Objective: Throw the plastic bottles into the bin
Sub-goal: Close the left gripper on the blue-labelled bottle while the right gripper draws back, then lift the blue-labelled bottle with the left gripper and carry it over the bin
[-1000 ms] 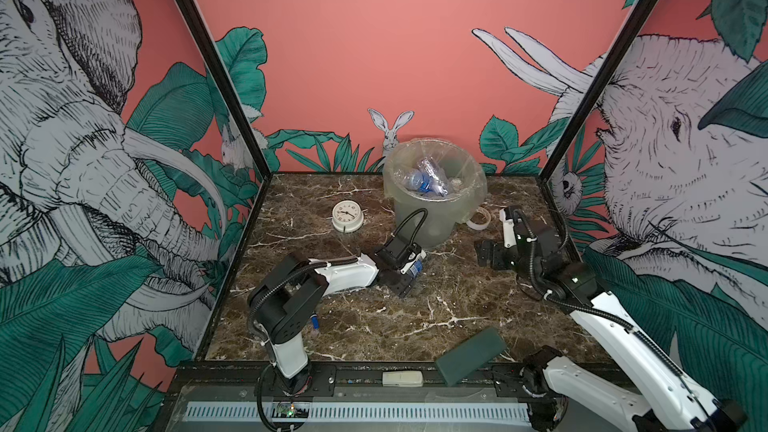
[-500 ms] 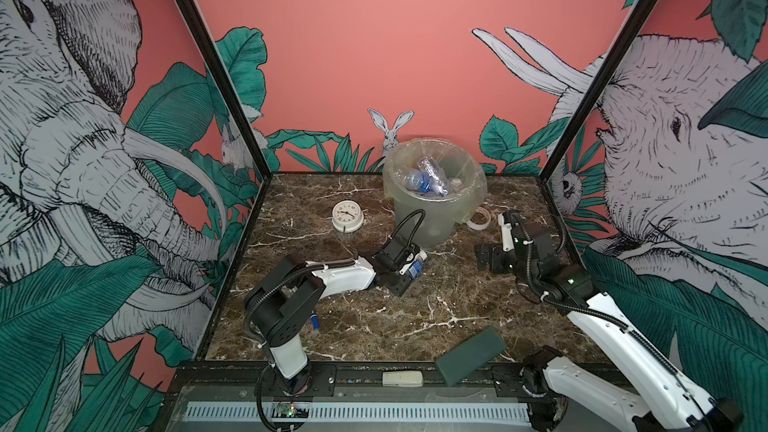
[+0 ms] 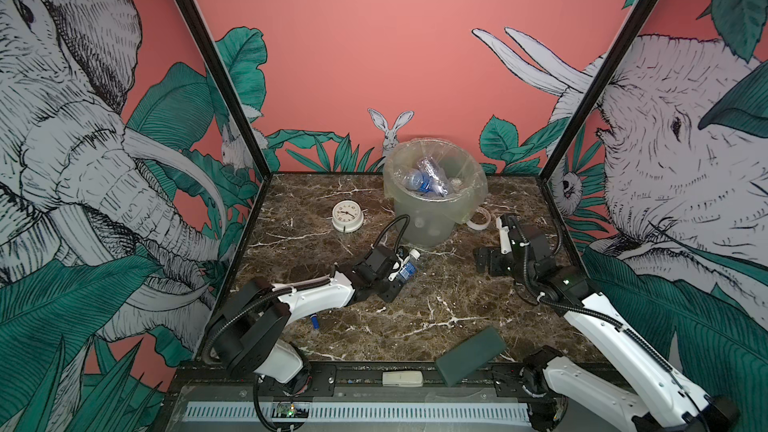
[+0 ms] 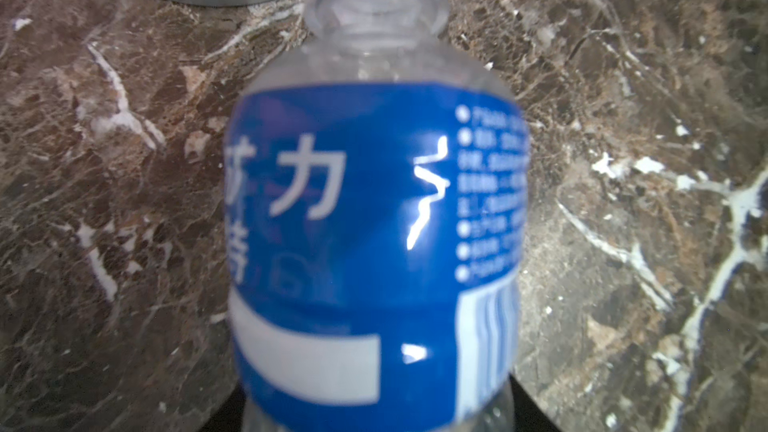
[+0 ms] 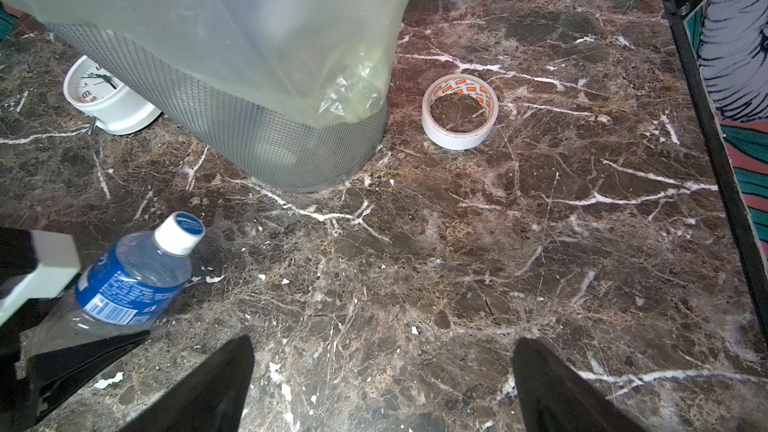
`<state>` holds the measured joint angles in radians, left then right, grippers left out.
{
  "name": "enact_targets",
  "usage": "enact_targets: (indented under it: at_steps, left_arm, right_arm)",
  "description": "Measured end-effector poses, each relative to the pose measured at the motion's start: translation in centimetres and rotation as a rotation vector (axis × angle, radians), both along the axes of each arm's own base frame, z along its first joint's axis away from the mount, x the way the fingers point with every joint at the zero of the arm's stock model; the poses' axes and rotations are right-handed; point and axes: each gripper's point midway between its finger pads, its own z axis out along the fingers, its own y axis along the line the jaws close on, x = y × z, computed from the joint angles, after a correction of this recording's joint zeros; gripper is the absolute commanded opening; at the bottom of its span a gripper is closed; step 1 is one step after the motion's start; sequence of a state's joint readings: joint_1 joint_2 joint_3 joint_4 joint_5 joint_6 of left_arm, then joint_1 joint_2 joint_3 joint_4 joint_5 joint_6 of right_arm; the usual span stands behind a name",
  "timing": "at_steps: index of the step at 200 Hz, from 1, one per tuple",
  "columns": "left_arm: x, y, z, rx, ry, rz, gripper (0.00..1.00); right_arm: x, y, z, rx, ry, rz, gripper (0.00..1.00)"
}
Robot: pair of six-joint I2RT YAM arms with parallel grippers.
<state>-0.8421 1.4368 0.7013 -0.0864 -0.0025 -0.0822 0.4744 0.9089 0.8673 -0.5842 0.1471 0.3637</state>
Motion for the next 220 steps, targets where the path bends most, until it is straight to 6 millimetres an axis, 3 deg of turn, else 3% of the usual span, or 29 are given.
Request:
enact_targets:
  at_steps: [63, 106, 160, 220]
  left_arm:
    - [-1.6, 1.8, 3.4, -0.127, -0.095, 0.026, 0.45]
    - [-1.9, 3.1, 9.3, -0.255, -0.233, 0.051, 0.45]
    - [-2.1, 4.4, 15.3, -0.33, -0.34, 0.078, 0.44]
    - [-1.6, 4.1, 23.9, -0.409, -0.473, 0.059, 0.44]
  right_arm:
    - [0.4, 0.2, -0.5, 0.007, 0.006, -0.001, 0.99]
    - [0.7, 0.5, -0.7, 0.017, 0.011, 0.004, 0.99]
    - [1.0, 0.8, -0.8, 0.027, 0.012, 0.008, 0.99]
    - [1.2, 0.8, -0.7, 0.029, 0.007, 0.004, 0.99]
